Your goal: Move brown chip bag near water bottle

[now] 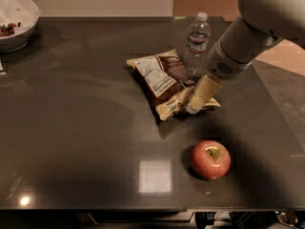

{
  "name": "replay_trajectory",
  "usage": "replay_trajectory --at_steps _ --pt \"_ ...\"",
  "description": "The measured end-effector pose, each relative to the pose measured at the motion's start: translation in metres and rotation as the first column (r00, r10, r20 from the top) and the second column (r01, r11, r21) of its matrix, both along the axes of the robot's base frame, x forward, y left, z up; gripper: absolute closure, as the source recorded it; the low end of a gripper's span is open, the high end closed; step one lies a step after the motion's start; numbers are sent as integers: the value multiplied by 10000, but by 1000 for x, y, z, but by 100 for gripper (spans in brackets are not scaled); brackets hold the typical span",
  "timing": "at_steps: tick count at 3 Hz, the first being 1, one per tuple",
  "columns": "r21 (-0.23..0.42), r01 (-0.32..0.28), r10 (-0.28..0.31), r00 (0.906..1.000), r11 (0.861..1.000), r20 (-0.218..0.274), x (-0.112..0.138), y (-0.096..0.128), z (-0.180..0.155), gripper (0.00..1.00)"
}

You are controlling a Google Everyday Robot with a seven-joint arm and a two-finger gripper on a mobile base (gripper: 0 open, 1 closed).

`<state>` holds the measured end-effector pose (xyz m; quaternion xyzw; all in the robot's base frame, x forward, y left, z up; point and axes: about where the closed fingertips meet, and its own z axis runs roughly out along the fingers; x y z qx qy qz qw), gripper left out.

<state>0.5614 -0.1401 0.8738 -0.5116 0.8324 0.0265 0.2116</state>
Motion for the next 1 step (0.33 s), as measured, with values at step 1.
replay_trajectory --at_steps 1 --pt "0 0 0 10000 10000 0 0 0 0 0"
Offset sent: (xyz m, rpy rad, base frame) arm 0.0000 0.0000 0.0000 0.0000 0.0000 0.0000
